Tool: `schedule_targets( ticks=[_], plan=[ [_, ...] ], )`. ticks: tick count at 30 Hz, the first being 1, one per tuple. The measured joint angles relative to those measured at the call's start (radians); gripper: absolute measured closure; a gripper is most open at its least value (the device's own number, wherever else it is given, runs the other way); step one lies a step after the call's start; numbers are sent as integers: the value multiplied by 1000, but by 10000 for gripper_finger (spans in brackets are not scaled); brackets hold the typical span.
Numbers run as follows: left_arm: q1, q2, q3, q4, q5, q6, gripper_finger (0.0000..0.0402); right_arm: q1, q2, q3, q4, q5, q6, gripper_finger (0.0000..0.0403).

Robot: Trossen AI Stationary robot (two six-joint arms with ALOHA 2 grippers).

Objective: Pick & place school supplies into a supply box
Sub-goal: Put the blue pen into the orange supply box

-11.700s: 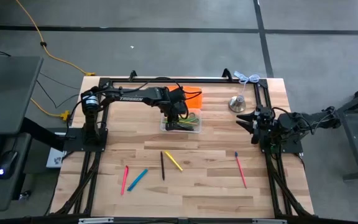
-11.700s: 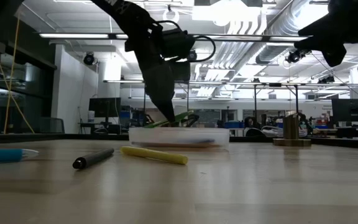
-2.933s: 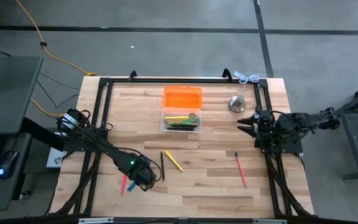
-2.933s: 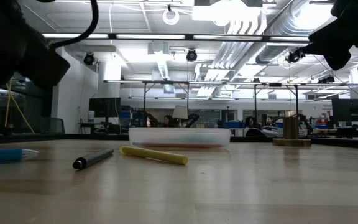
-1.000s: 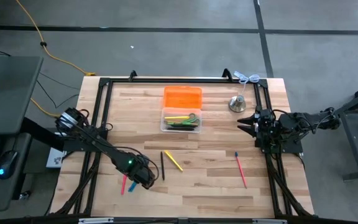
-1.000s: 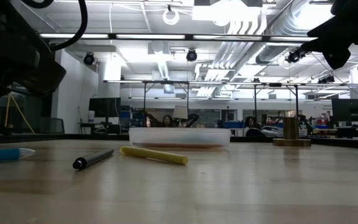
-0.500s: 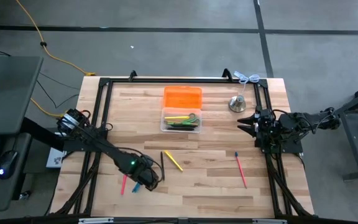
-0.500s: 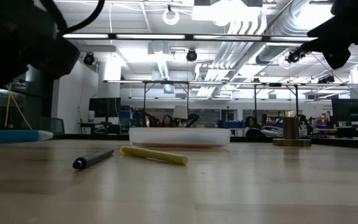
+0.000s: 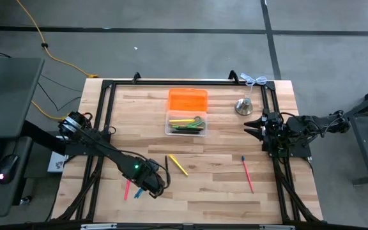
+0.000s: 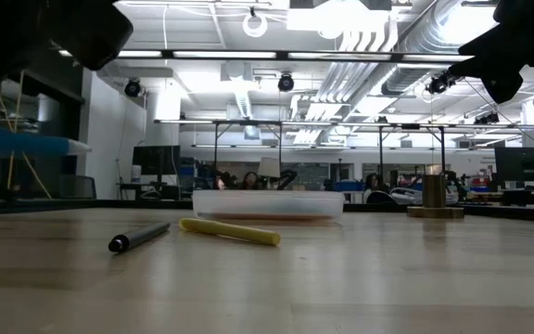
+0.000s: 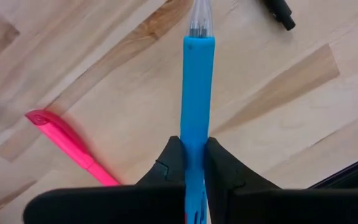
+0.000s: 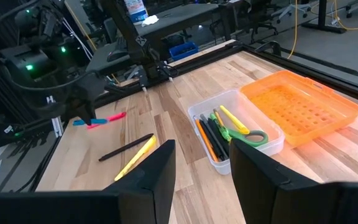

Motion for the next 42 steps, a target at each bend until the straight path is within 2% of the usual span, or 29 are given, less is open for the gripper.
schedule_targets(
  ticks=[12, 28, 42],
  plan=[
    [0, -1, 13, -8, -23, 14, 353, 0, 0, 0, 0, 0, 0, 274],
    [0, -2, 14, 178, -88, 162, 355, 0, 0, 0, 0, 0, 19, 274],
    [0, -2, 14, 235, -265, 280, 353, 0, 0, 0, 0, -4, 27, 274]
  ],
)
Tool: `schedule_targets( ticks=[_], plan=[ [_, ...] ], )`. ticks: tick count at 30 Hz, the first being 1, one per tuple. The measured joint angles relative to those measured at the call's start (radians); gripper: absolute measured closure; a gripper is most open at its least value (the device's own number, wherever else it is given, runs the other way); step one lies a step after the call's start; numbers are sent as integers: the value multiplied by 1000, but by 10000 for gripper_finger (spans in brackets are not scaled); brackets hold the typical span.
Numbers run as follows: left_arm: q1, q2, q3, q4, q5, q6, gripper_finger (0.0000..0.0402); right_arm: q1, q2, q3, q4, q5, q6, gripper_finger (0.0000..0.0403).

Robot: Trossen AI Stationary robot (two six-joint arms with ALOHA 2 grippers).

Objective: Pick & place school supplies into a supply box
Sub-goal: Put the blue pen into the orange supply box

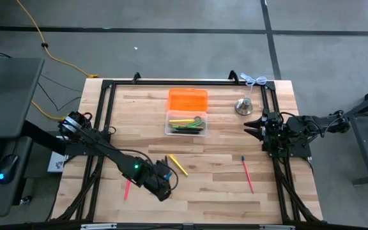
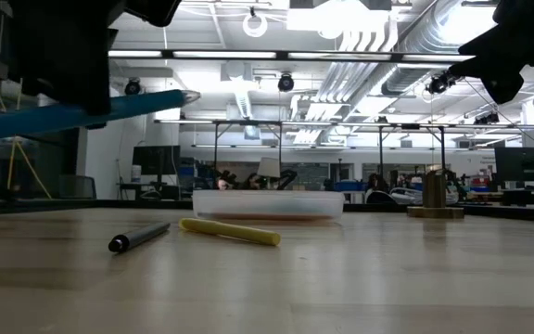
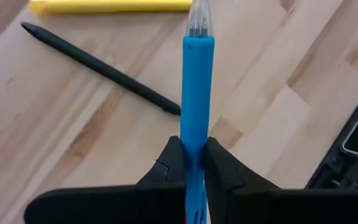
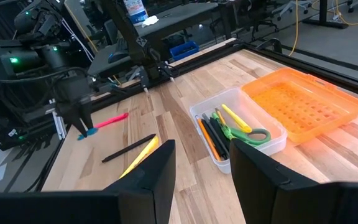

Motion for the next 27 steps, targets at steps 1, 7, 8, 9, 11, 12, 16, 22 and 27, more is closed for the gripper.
schedule_targets(
  ticks=[1, 7, 8, 9, 11, 12, 16, 22, 27],
  plan=[
    [0, 0, 0, 0, -6, 1, 352, 0, 0, 0, 0, 0, 0, 274],
    [12, 0, 0, -2, -79, 10, 352, 0, 0, 0, 0, 0, 0, 274],
    [16, 0, 0, -2, -83, 17, 351, 0, 0, 0, 0, 0, 0, 274],
    [26, 0, 0, -1, -85, 31, 351, 0, 0, 0, 0, 0, 0, 274],
    [44, 0, 0, -1, -86, 55, 351, 0, 0, 0, 0, 0, 0, 274],
    [54, 0, 0, -1, -86, 69, 351, 0, 0, 0, 0, -1, 0, 274],
    [102, 0, 0, 0, -88, 133, 351, 0, 0, 0, 0, 0, 0, 274],
    [172, 0, 0, 30, -88, 237, 351, 0, 0, 0, 0, -1, 0, 274],
    [218, 0, 0, 40, -87, 300, 351, 0, 0, 0, 0, 0, 0, 274]
  ],
)
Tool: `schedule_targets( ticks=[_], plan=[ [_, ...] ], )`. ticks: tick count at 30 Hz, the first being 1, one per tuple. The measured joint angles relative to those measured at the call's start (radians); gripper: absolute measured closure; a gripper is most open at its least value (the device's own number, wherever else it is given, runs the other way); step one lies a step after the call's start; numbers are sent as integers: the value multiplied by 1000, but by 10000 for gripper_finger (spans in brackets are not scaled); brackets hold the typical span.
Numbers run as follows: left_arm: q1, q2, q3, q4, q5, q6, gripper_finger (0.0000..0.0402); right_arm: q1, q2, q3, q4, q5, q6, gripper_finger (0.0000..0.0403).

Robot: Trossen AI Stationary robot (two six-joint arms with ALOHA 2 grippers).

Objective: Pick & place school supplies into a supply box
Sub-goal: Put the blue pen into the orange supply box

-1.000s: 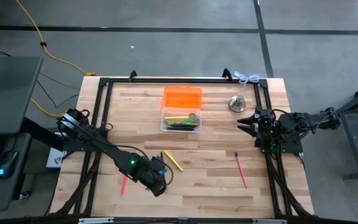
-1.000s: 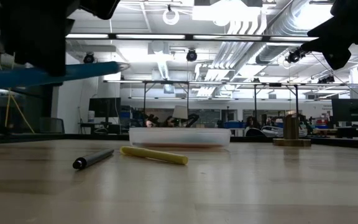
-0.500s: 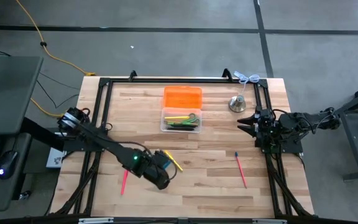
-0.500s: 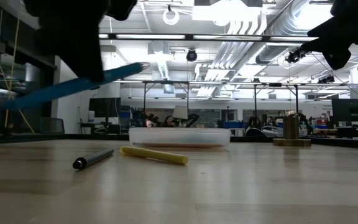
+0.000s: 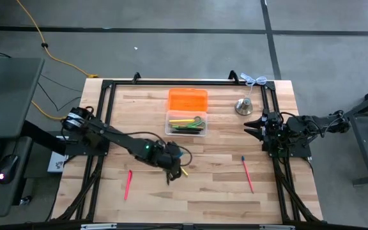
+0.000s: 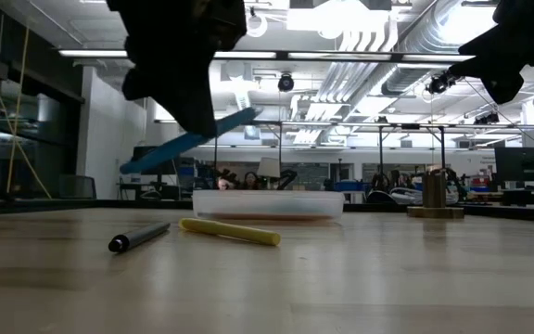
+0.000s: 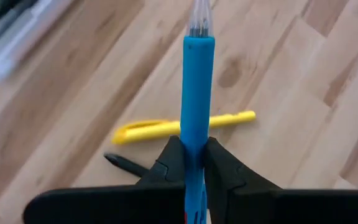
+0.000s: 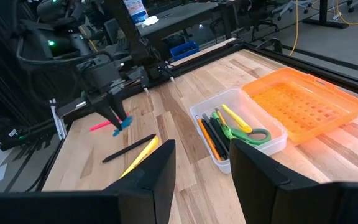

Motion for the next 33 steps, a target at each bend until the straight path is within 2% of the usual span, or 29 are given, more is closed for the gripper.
schedule_targets(
  ticks=[8, 15, 33],
  plan=[
    [45, 0, 0, 10, 7, 60, 350, 0, 0, 0, 0, 0, 0, 274],
    [77, 0, 0, 93, 19, 121, 350, 0, 0, 0, 0, 0, 0, 274],
    [196, 0, 0, 209, 105, 295, 350, 0, 1, 0, -1, -39, 57, 274]
  ],
)
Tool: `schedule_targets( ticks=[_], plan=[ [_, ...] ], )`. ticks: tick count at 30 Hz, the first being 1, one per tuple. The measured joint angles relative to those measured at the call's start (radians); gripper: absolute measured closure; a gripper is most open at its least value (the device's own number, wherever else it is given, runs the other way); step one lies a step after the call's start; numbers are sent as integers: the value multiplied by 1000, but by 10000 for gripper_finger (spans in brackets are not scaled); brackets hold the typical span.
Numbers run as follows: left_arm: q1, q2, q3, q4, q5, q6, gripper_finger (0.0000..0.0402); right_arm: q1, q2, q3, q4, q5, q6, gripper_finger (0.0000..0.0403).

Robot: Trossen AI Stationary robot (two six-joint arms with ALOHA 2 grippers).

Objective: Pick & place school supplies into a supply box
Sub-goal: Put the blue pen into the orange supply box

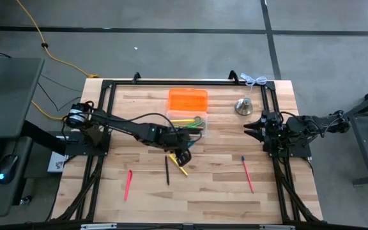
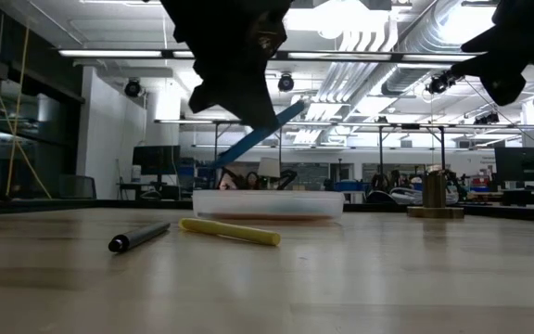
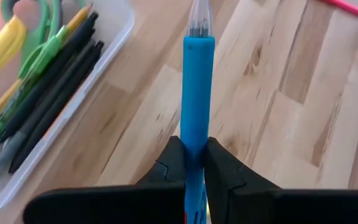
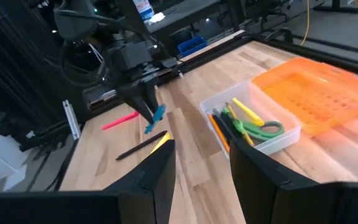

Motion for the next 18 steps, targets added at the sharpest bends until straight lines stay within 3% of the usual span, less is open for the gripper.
schedule_targets(
  ticks=[18],
  plan=[
    [82, 0, 0, 80, 79, 129, 350, 0, 42, 0, 71, -15, 120, 274]
  ],
)
